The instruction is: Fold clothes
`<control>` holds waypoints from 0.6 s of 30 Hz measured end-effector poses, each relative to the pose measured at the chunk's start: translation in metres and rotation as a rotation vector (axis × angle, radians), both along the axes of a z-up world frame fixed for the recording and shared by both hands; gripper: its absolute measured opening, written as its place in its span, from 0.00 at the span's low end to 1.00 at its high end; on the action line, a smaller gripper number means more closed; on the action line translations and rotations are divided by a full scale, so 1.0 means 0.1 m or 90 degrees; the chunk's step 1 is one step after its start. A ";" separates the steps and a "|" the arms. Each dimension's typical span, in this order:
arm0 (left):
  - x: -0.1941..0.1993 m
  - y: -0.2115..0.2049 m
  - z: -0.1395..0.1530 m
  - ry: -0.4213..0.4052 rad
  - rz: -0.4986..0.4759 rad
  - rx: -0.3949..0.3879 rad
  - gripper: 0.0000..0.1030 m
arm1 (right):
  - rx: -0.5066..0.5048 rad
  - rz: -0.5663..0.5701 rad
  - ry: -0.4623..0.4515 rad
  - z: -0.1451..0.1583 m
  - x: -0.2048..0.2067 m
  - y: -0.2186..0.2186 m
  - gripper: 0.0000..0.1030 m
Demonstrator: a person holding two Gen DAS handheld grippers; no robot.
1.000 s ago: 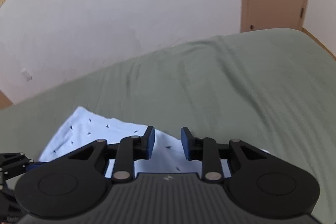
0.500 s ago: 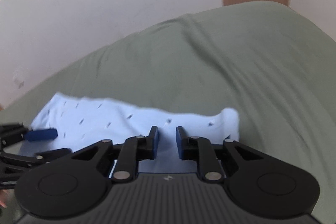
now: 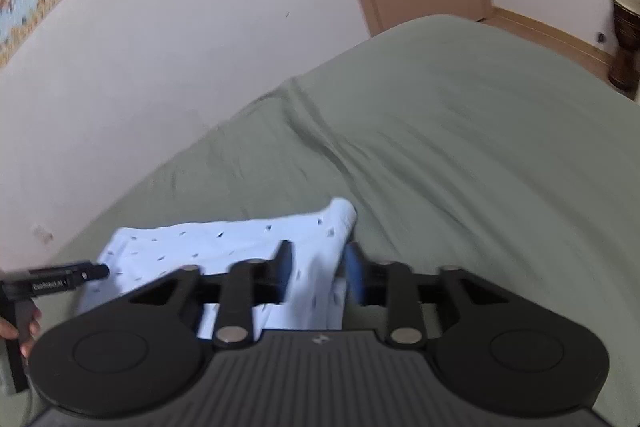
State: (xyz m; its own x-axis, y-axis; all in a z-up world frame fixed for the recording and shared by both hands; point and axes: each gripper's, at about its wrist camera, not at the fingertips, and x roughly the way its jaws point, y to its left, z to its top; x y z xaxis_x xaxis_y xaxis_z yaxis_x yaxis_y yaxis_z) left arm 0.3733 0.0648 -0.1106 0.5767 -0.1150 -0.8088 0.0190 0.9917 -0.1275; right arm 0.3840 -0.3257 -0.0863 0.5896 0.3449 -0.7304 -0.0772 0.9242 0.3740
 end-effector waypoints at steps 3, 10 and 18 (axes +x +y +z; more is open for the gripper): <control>-0.39 -0.05 0.16 0.004 0.009 -0.010 0.57 | 0.009 -0.016 -0.009 0.21 -0.45 -0.06 0.62; -1.37 -0.28 0.50 0.018 0.011 0.011 0.72 | -0.032 0.013 -0.007 0.58 -1.55 0.12 0.83; -2.25 -0.55 0.97 -0.016 0.011 0.031 0.89 | -0.079 0.016 -0.038 0.92 -2.34 0.47 1.00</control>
State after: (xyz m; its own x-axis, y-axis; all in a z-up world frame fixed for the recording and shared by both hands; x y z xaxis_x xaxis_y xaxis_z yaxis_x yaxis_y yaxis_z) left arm 0.1483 0.0099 -0.0136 0.5981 -0.0653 -0.7987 0.0045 0.9969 -0.0781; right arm 0.1501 -0.2786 0.0060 0.6252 0.2692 -0.7326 -0.1202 0.9607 0.2504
